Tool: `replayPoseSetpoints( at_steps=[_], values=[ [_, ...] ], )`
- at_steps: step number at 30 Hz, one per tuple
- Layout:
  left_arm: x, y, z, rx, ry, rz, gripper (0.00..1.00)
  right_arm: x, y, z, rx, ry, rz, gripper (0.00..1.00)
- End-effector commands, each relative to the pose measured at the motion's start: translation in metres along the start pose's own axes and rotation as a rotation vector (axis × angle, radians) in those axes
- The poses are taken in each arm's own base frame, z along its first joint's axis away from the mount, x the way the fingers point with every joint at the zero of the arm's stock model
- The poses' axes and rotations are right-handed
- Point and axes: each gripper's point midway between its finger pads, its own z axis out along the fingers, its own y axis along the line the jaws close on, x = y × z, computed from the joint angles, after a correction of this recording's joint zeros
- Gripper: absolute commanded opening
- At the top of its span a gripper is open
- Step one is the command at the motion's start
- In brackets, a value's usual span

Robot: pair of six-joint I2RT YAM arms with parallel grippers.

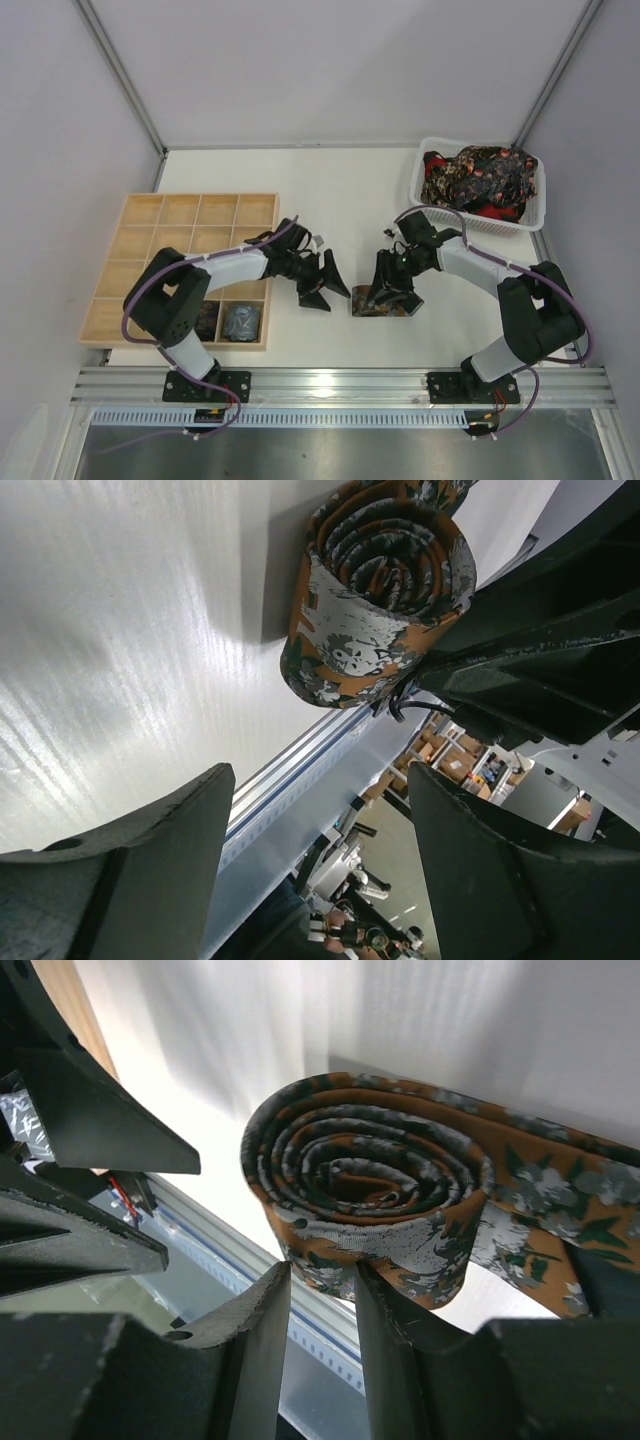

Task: Roll the ties
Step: Roll the tie

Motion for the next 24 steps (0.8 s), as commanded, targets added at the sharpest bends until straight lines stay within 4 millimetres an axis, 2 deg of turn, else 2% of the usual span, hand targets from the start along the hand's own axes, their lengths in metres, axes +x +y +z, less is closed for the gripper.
replayPoseSetpoints(
  at_steps=[1, 14, 19, 24],
  values=[
    [-0.010, -0.021, -0.001, 0.065, 0.010, 0.057, 0.77, -0.006, -0.011, -0.003, 0.036, -0.037, -0.033, 0.38],
    [-0.037, -0.043, 0.013, 0.094, -0.024, 0.235, 0.80, -0.014, -0.026, -0.009, 0.063, -0.076, -0.015, 0.38],
    [-0.030, -0.037, 0.026, 0.085, -0.008, 0.242, 0.80, -0.014, -0.035, -0.010, 0.078, -0.077, 0.003, 0.38],
    [-0.027, -0.038, 0.034, 0.077, -0.004, 0.245, 0.80, -0.020, -0.039, -0.019, 0.076, -0.102, 0.014, 0.38]
  ],
)
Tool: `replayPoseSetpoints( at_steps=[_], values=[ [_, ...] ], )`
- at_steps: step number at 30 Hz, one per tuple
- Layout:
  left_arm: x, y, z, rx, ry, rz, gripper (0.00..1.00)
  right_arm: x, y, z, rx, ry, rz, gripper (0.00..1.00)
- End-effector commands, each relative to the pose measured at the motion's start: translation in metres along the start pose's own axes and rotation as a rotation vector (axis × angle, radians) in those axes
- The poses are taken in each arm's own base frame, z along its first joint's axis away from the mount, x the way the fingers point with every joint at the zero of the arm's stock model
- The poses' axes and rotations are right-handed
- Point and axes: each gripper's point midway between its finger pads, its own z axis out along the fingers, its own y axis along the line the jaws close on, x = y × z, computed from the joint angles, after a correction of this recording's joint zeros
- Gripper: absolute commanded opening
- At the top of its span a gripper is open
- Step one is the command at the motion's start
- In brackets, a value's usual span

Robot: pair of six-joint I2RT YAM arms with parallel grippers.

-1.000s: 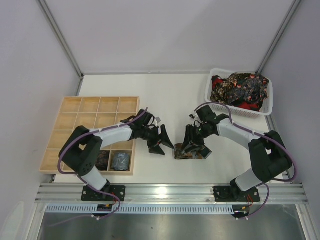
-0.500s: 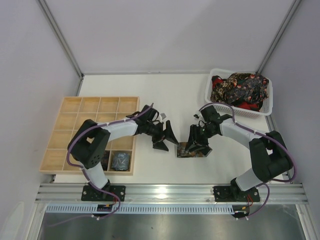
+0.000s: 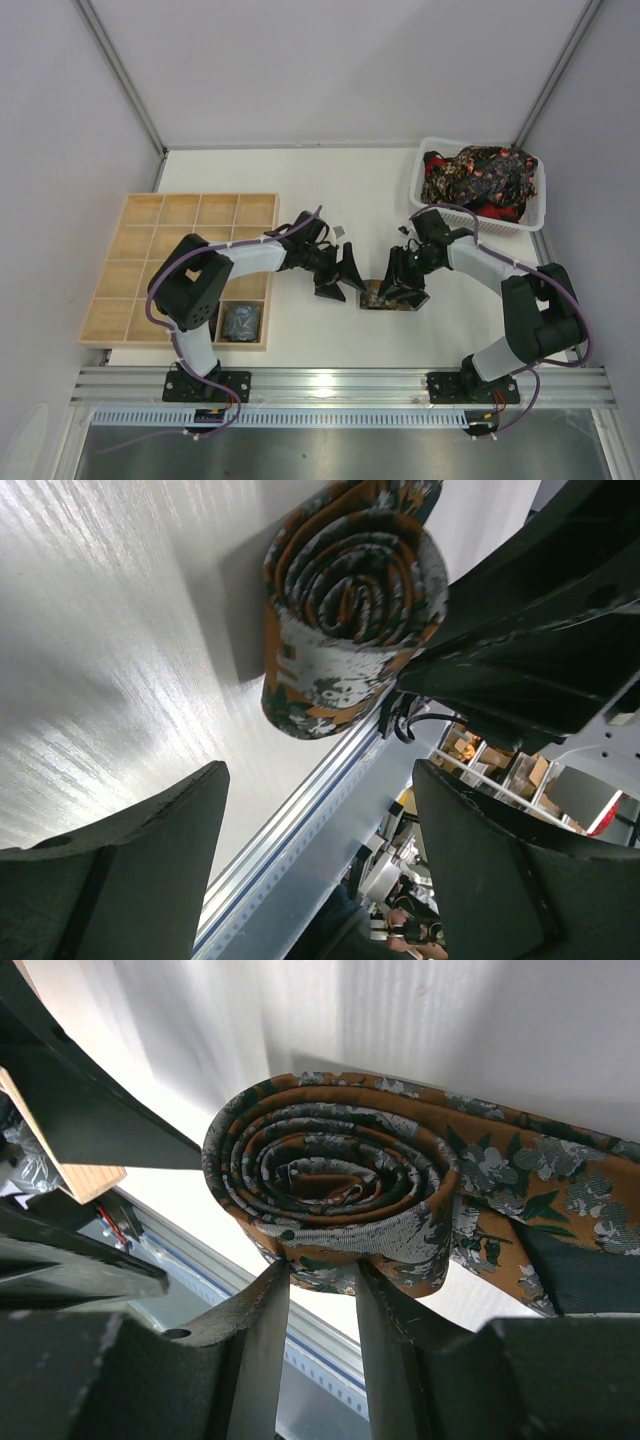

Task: Roll the ties
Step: Roll the tie, then place the rolled tie into the container

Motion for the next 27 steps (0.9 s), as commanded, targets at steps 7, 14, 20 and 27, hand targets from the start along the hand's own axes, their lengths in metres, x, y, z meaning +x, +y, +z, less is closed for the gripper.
replayPoseSetpoints(
  at_steps=[7, 14, 20, 27],
  values=[
    [-0.013, -0.008, 0.012, 0.007, -0.028, 0.090, 0.80, -0.009, -0.010, -0.009, 0.044, -0.043, -0.031, 0.38],
    [-0.019, -0.010, 0.017, 0.009, -0.037, 0.111, 0.80, -0.016, 0.002, -0.020, 0.027, -0.079, -0.032, 0.39],
    [-0.019, -0.009, 0.016, -0.004, -0.044, 0.107, 0.80, -0.029, 0.013, -0.038, 0.067, -0.117, -0.060, 0.42],
    [-0.018, -0.013, 0.014, 0.007, -0.044, 0.111, 0.80, -0.027, 0.004, -0.030, 0.124, -0.096, -0.061, 0.45]
  ],
)
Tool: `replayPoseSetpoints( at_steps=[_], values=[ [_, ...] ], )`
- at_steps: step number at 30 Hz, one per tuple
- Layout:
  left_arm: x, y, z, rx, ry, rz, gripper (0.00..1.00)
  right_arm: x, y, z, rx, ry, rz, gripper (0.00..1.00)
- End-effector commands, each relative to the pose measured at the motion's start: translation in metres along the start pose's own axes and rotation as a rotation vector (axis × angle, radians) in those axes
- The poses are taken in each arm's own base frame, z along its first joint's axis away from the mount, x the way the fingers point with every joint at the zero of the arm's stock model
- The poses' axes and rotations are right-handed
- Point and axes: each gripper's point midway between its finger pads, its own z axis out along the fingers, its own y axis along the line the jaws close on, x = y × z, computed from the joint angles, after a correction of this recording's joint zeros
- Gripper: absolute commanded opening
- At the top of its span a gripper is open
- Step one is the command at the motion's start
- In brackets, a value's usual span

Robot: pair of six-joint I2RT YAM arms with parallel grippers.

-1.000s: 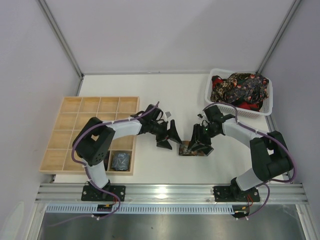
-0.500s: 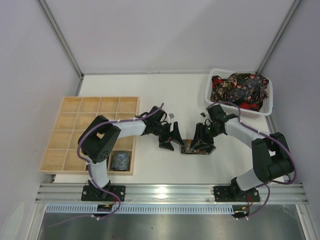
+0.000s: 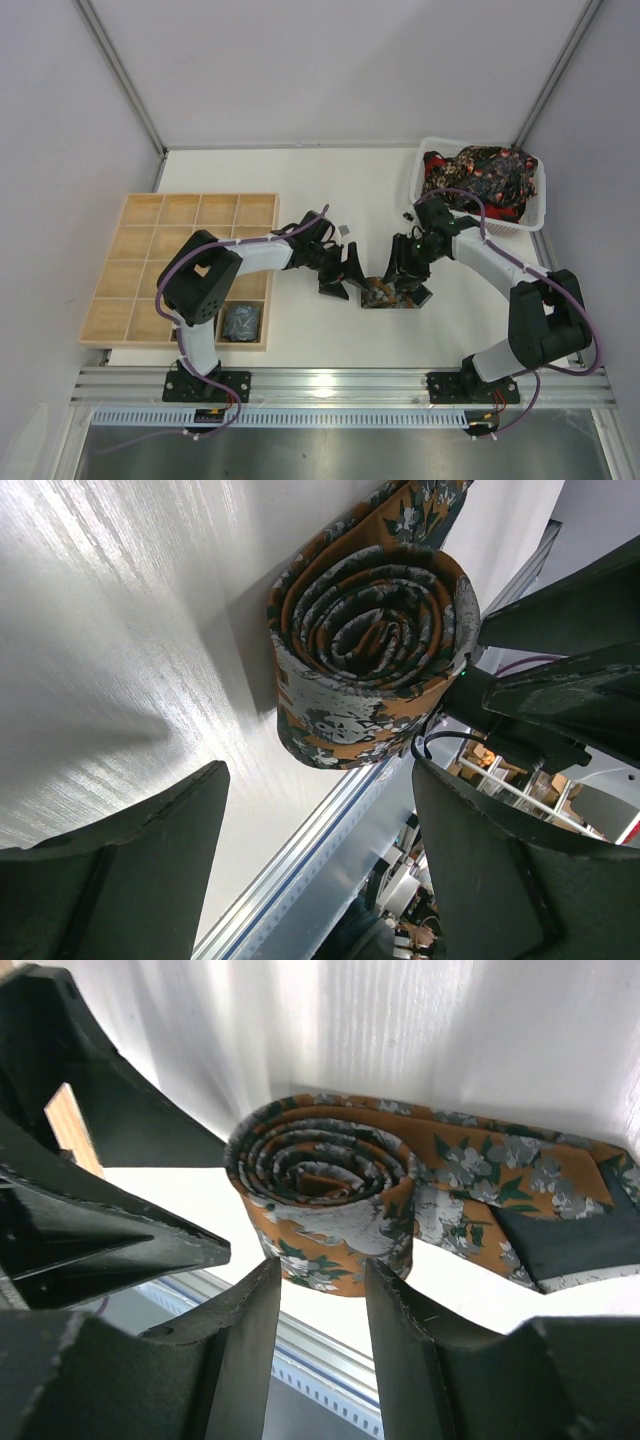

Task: Roll the ties
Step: Place the rolled tie into the container

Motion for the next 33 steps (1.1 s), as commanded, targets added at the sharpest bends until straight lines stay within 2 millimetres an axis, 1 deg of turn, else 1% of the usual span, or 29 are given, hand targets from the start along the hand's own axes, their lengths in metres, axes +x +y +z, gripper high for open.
replayPoseSetpoints(
  at_steps=[1, 7, 10, 14, 19, 23, 27, 31, 33],
  values=[
    [-0.010, -0.020, -0.005, 0.041, -0.036, 0.074, 0.80, -0.002, -0.001, 0.000, 0.034, -0.006, -0.022, 0.45],
    [-0.012, -0.025, -0.006, 0.050, -0.035, 0.079, 0.80, -0.005, -0.011, 0.013, 0.079, -0.003, -0.003, 0.42],
    [-0.012, -0.028, -0.007, 0.059, -0.034, 0.084, 0.80, -0.005, -0.021, 0.018, 0.116, -0.001, 0.008, 0.41],
    [-0.014, -0.029, -0.008, 0.065, -0.035, 0.084, 0.80, 0.000, -0.034, 0.025, 0.145, 0.008, 0.025, 0.39],
    [-0.014, -0.028, -0.003, 0.089, -0.019, 0.081, 0.80, 0.000, -0.047, 0.028, 0.175, 0.000, 0.045, 0.37],
    [-0.018, -0.029, 0.002, 0.106, -0.020, 0.083, 0.81, 0.000, -0.053, 0.029, 0.177, -0.002, 0.056, 0.37],
    [-0.020, -0.028, 0.007, 0.101, -0.012, 0.059, 0.81, 0.003, -0.059, 0.031, 0.172, 0.004, 0.074, 0.36],
    [-0.021, -0.034, 0.011, 0.113, -0.003, 0.026, 0.81, 0.010, -0.063, 0.033, 0.168, 0.009, 0.086, 0.36],
    [-0.019, -0.034, 0.014, 0.114, 0.007, 0.008, 0.81, 0.011, -0.066, 0.033, 0.171, 0.007, 0.091, 0.36]
  ],
)
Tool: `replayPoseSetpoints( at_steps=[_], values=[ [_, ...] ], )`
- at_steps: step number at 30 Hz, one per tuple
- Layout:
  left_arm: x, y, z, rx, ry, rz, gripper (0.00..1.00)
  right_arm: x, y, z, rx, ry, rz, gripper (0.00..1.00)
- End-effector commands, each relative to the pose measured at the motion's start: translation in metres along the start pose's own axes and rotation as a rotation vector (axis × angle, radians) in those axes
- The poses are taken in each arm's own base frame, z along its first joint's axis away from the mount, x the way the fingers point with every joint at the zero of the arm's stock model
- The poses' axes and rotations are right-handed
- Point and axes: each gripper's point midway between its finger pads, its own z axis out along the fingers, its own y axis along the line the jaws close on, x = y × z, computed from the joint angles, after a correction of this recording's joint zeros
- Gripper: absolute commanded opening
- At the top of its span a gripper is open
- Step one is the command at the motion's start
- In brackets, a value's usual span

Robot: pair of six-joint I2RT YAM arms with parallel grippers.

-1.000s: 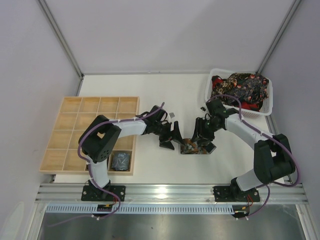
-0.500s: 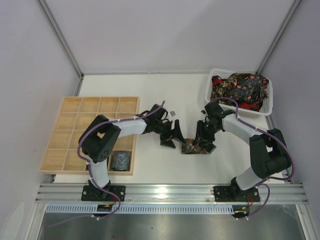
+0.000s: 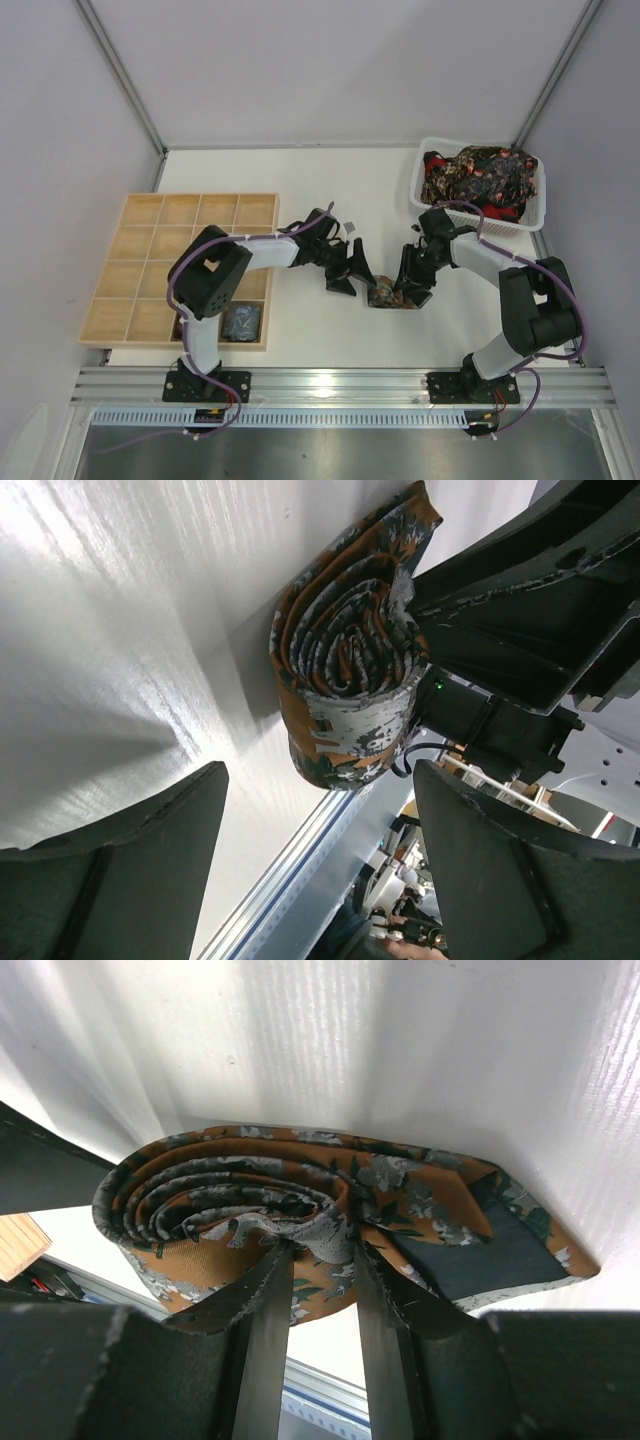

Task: Roll the ties
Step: Place the rolled tie into the container

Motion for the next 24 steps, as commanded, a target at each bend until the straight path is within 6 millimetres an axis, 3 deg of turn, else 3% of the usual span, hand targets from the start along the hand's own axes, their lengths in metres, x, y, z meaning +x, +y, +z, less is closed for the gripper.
replayPoseSetpoints(
  at_steps=[1, 12, 24],
  values=[
    [-0.006, -0.026, 0.003, 0.070, 0.001, 0.004, 0.81, 0.006, -0.015, 0.007, 0.043, 0.005, 0.010, 0.36],
    [0.003, -0.037, 0.025, 0.025, 0.007, -0.095, 0.82, 0.009, -0.019, 0.010, 0.030, 0.006, 0.029, 0.35],
    [0.000, -0.022, 0.040, -0.076, 0.034, -0.172, 0.82, 0.011, -0.020, 0.011, 0.023, 0.009, 0.029, 0.34]
  ],
)
